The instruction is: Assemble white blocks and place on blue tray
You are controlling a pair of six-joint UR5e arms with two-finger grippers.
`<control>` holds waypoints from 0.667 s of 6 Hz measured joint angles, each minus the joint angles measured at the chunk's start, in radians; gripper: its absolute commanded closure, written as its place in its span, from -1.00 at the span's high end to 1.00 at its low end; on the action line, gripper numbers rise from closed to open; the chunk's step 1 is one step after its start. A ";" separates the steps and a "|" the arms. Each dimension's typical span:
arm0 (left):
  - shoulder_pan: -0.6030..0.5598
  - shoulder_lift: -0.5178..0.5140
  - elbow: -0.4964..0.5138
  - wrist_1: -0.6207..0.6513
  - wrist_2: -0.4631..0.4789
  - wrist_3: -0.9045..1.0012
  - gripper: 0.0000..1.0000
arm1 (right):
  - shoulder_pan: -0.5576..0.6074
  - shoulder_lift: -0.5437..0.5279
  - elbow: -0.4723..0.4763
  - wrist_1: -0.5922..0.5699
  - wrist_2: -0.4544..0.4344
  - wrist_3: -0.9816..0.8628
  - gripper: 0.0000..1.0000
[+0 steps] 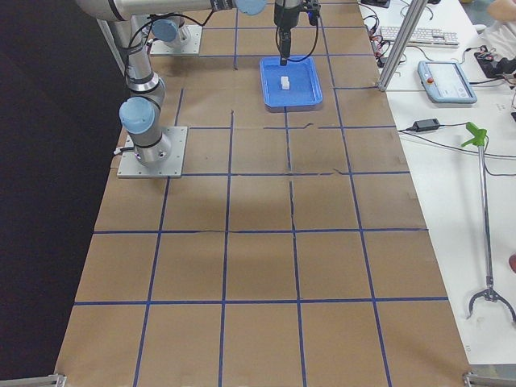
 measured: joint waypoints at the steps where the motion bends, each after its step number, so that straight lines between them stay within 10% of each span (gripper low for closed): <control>1: 0.001 0.002 0.000 0.014 0.003 0.004 1.00 | 0.006 0.005 0.027 -0.013 0.012 0.002 1.00; 4: 0.007 0.000 -0.002 0.102 0.008 0.062 1.00 | 0.003 0.002 0.054 -0.059 0.034 0.001 1.00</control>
